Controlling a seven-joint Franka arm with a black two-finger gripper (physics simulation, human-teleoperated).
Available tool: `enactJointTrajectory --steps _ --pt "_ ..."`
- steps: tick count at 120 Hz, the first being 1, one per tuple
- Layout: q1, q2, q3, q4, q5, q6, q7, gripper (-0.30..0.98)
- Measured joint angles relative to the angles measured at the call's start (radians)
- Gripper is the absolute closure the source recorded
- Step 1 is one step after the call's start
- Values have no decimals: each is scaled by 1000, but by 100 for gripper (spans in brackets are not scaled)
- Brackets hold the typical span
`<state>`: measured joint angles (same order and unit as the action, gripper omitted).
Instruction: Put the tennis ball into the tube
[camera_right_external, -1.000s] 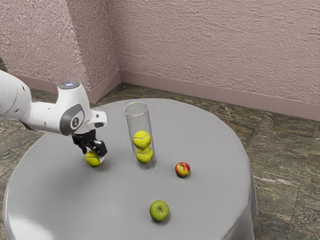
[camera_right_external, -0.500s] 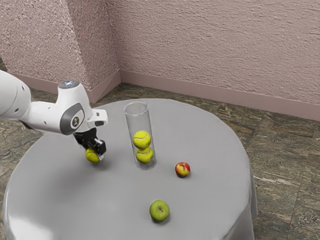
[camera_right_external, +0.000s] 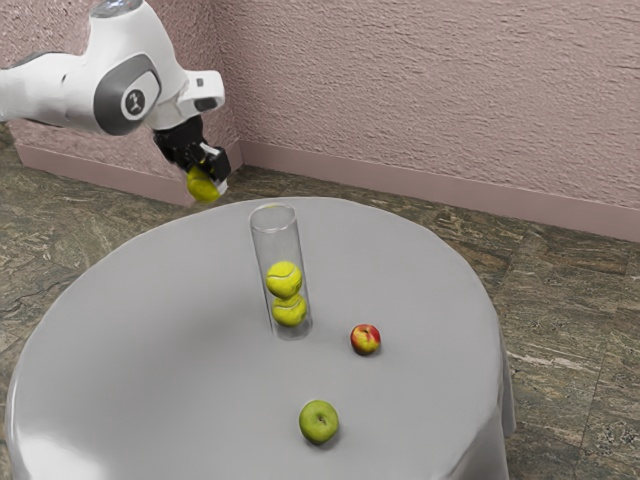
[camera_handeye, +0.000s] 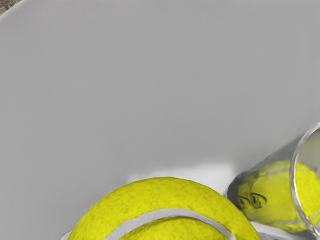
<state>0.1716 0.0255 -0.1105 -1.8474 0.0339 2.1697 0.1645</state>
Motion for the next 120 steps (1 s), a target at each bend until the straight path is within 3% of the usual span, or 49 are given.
enactJointTrajectory --steps 26,60,84,104,120 --pt "-85 125 -13 183 5 -151 -61 35" --pt "-114 189 -31 252 5 -213 -123 35" --pt "-117 193 -52 263 -5 -229 -151 16" --pt "-116 161 -50 259 -9 -250 -164 7" --pt "-212 47 92 253 -33 -353 -160 4"
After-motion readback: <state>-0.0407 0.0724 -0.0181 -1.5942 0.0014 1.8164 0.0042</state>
